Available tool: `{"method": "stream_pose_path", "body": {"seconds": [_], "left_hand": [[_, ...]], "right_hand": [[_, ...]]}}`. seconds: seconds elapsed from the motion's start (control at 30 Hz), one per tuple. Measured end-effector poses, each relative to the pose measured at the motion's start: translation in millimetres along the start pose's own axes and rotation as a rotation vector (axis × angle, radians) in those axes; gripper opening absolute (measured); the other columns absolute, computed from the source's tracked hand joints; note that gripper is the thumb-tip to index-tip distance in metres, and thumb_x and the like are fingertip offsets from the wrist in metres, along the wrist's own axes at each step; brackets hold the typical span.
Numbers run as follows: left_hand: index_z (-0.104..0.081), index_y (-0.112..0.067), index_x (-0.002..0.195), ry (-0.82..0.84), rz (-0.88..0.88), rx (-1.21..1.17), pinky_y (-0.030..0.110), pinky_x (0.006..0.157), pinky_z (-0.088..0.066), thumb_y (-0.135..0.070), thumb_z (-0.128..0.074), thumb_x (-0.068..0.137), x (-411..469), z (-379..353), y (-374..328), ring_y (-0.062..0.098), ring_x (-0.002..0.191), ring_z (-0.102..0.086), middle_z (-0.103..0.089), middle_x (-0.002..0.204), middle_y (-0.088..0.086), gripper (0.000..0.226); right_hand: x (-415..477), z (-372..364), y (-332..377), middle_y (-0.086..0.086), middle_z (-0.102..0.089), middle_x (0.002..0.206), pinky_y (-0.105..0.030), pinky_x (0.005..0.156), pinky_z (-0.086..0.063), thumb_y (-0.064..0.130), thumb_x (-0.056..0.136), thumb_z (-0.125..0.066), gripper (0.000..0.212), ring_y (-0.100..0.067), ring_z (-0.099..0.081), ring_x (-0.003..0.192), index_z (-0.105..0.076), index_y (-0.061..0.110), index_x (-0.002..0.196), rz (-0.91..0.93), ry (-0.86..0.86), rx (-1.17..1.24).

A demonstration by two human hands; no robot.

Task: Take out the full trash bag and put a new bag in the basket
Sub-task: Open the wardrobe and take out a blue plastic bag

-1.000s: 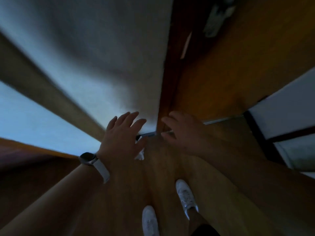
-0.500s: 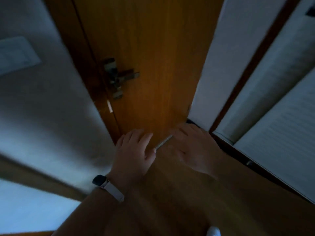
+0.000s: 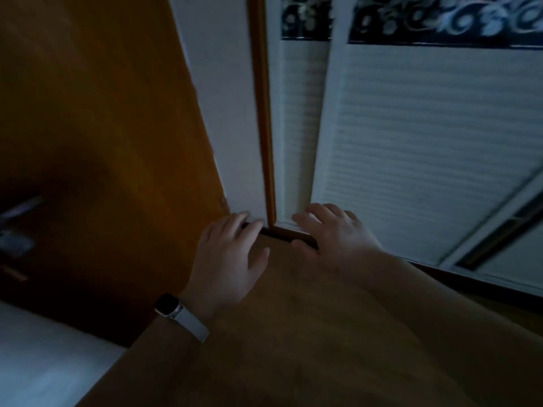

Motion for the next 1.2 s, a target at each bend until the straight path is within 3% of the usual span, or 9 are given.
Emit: {"method": "stream_pose_path", "body": {"seconds": [0.2,0.4,0.73,0.97,1.2], "left_hand": [[-0.051,-0.024,0.134,-0.015,-0.221,-0.063,0.045,0.103,-0.039,-0.049,-0.048,0.092,75,-30,-140,0.024,0.129,-0.045,-0.052,0.135,0.001,0.049],[-0.053,-0.02,0.135,0.029,-0.453,-0.091,0.048,0.105,-0.036,-0.047,-0.05,0.092,130,-57,-273,0.027,0.13,-0.045,-0.052,0.138,0.004,0.051],[-0.054,-0.021,0.134,0.039,-0.802,-0.195,0.05,0.106,-0.035,-0.049,-0.048,0.093,193,-94,-416,0.029,0.13,-0.045,-0.053,0.14,0.006,0.05],[-0.054,-0.022,0.135,0.122,-1.038,-0.31,0.046,0.105,-0.034,-0.049,-0.045,0.093,267,-147,-509,0.028,0.13,-0.045,-0.053,0.14,0.007,0.051],[-0.052,-0.023,0.135,0.168,-1.265,-0.43,0.049,0.105,-0.036,-0.051,-0.042,0.093,344,-181,-594,0.027,0.131,-0.045,-0.053,0.14,0.006,0.051]], "right_hand": [[-62,28,-147,0.002,-0.045,0.14,-0.044,0.1,-0.038,0.062,0.088,-0.034,0.056,-0.022,-0.043,0.127,-0.04,0.033,0.135,-0.191,-0.045,-0.058],[-140,57,-259,0.004,-0.048,0.137,-0.043,0.097,-0.042,0.066,0.087,-0.027,0.057,-0.019,-0.045,0.125,-0.038,0.035,0.134,-0.416,-0.112,-0.112],[-215,85,-359,0.002,-0.047,0.141,-0.045,0.101,-0.041,0.065,0.087,-0.025,0.061,-0.022,-0.042,0.13,-0.041,0.033,0.136,-0.74,-0.134,-0.12],[-237,91,-441,0.005,-0.048,0.139,-0.043,0.102,-0.039,0.063,0.089,-0.036,0.054,-0.021,-0.043,0.13,-0.044,0.035,0.135,-1.04,-0.151,-0.199],[-238,112,-502,0.003,-0.054,0.133,-0.044,0.096,-0.044,0.059,0.089,-0.028,0.056,-0.023,-0.05,0.125,-0.051,0.031,0.132,-1.246,-0.172,-0.232]]}}
Point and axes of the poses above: each hand's wrist, its own x-axis towards the middle knuckle, its own z-axis out of the back of the hand, y = z × x, the point moved 7 cm from there along x, towards the middle knuckle
